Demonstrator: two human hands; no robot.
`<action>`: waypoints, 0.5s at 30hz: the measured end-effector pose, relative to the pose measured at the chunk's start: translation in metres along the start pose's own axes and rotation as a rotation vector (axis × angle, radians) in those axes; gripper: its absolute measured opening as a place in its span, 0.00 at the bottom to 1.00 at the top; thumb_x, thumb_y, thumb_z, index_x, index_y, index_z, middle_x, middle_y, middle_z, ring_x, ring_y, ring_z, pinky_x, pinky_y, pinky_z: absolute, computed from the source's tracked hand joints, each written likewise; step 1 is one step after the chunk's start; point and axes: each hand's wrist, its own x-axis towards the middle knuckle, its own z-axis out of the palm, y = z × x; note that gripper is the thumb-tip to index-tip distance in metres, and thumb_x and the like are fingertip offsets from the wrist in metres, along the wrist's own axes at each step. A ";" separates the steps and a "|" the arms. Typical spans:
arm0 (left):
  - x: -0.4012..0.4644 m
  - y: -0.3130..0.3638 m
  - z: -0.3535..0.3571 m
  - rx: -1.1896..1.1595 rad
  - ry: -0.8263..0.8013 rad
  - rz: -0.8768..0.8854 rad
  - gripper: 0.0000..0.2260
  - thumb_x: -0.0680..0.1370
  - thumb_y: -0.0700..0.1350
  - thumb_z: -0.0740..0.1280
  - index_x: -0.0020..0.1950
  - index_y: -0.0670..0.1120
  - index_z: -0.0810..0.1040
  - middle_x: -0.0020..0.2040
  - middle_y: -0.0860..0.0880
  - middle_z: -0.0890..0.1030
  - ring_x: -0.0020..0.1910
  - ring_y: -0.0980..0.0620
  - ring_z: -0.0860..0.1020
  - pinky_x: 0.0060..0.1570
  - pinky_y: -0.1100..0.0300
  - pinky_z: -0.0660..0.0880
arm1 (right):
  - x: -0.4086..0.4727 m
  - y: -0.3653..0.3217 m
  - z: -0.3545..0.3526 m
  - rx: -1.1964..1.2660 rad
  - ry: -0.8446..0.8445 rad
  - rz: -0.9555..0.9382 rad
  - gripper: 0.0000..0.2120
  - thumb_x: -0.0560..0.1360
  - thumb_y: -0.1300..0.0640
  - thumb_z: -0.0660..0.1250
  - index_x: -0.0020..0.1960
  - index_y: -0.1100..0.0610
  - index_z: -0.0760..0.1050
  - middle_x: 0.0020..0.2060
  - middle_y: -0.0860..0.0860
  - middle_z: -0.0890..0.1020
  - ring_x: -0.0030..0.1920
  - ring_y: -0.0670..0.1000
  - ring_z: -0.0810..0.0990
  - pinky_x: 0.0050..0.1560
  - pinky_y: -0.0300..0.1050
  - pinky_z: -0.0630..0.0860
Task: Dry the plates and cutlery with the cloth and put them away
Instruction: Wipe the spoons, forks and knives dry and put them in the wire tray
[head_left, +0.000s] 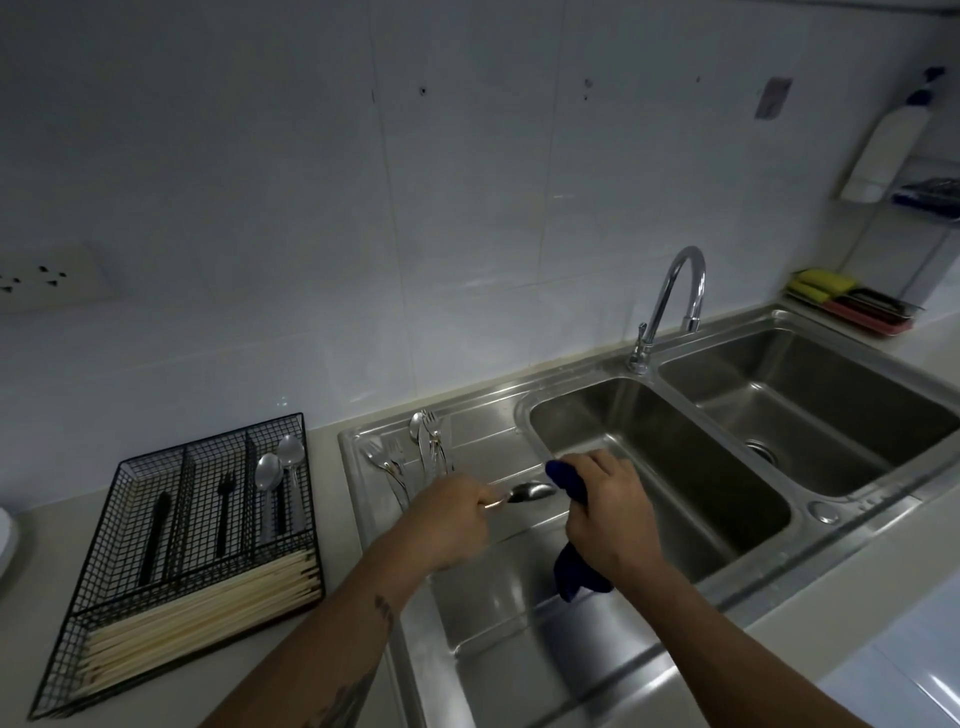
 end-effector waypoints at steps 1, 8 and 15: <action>0.001 -0.002 -0.001 0.047 0.060 -0.011 0.16 0.78 0.36 0.60 0.57 0.48 0.84 0.48 0.43 0.83 0.44 0.45 0.80 0.38 0.63 0.69 | 0.001 0.000 -0.001 0.038 0.015 0.041 0.21 0.67 0.67 0.67 0.58 0.54 0.77 0.50 0.50 0.77 0.50 0.54 0.73 0.46 0.45 0.71; 0.004 0.006 -0.010 -0.191 0.217 -0.071 0.11 0.75 0.37 0.65 0.45 0.49 0.86 0.35 0.55 0.81 0.37 0.54 0.82 0.41 0.59 0.80 | -0.007 -0.031 0.012 -0.079 -0.027 -0.314 0.33 0.62 0.68 0.72 0.67 0.62 0.71 0.66 0.59 0.73 0.68 0.60 0.68 0.71 0.53 0.63; -0.007 0.010 -0.013 -0.204 0.194 -0.077 0.10 0.73 0.37 0.66 0.41 0.48 0.86 0.32 0.58 0.80 0.34 0.61 0.77 0.35 0.68 0.71 | -0.016 -0.029 0.015 -0.192 -0.134 -0.269 0.37 0.64 0.65 0.70 0.72 0.58 0.66 0.73 0.56 0.66 0.75 0.63 0.59 0.71 0.64 0.58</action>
